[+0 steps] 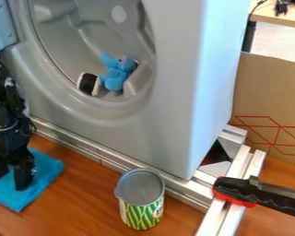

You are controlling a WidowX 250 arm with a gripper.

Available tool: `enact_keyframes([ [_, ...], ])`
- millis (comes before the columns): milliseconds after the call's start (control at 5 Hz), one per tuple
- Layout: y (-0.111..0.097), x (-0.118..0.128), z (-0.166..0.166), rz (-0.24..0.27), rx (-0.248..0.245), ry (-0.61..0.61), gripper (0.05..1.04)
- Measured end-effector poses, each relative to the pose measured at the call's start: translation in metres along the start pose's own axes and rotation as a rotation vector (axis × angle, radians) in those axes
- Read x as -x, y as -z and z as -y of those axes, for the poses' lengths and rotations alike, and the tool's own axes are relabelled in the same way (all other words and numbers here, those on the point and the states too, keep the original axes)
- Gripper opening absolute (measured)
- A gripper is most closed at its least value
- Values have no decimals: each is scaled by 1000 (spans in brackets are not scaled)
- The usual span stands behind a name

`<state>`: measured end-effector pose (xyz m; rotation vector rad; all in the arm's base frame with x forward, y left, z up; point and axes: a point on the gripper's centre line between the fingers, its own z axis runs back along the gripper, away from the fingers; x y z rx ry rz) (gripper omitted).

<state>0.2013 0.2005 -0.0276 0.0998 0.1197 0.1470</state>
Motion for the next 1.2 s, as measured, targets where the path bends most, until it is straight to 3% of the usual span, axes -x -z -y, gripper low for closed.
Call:
enact_keyframes([
  [200, -1, 2, -1, -22, -1, 14, 1000],
  [400, -21, 11, 4, 15, 3, 49, 1000],
  [600, -48, 11, 14, 108, 31, 65, 1000],
  [800, -65, 25, 25, 183, 14, 67, 1000],
  [1200, -97, 62, 95, 178, 48, 222, 1000],
])
